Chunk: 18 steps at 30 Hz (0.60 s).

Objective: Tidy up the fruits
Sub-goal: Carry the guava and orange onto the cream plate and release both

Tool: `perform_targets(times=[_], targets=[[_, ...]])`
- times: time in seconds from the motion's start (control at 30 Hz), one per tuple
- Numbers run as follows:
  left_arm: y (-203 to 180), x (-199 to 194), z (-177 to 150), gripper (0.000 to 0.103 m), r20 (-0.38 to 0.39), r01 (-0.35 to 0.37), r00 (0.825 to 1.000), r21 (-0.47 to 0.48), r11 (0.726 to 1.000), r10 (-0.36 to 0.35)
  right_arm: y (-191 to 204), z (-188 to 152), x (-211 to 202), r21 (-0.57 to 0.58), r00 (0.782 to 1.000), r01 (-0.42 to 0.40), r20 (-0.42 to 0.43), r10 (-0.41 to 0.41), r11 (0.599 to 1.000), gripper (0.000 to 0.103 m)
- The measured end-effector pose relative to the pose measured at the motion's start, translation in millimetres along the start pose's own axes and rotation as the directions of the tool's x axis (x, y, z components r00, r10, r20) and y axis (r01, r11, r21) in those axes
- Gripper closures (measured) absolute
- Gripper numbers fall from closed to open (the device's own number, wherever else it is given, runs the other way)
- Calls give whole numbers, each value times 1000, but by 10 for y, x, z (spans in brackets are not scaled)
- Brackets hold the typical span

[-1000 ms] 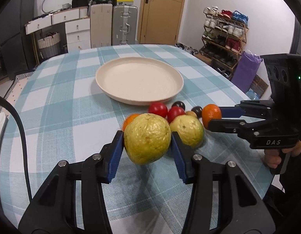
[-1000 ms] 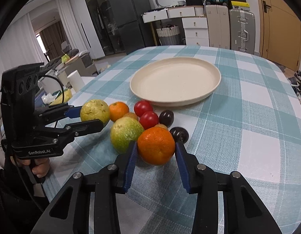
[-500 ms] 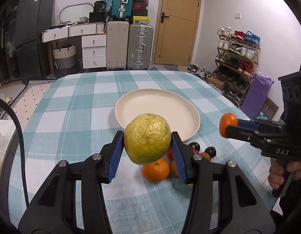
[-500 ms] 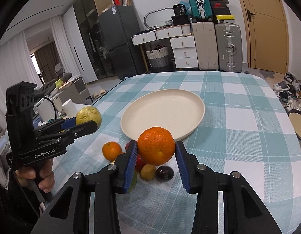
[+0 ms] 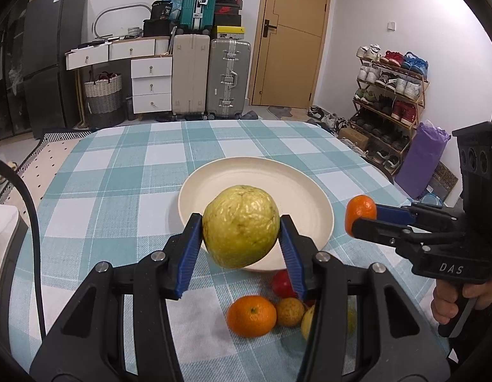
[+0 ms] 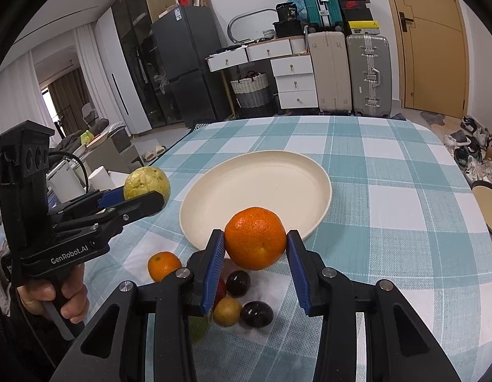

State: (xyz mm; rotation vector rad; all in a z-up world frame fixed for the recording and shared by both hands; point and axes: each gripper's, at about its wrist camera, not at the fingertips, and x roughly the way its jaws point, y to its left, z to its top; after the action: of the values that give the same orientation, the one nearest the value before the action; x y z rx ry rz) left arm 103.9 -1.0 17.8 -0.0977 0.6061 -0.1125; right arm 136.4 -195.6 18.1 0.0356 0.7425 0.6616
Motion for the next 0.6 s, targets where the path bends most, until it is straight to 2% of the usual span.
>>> perform_targets(times=[0.6], targets=[[-6,587,33,57,-73,-2,997,6,1000,3,-100,124,429,35,998,13,-58,-11,999,62]])
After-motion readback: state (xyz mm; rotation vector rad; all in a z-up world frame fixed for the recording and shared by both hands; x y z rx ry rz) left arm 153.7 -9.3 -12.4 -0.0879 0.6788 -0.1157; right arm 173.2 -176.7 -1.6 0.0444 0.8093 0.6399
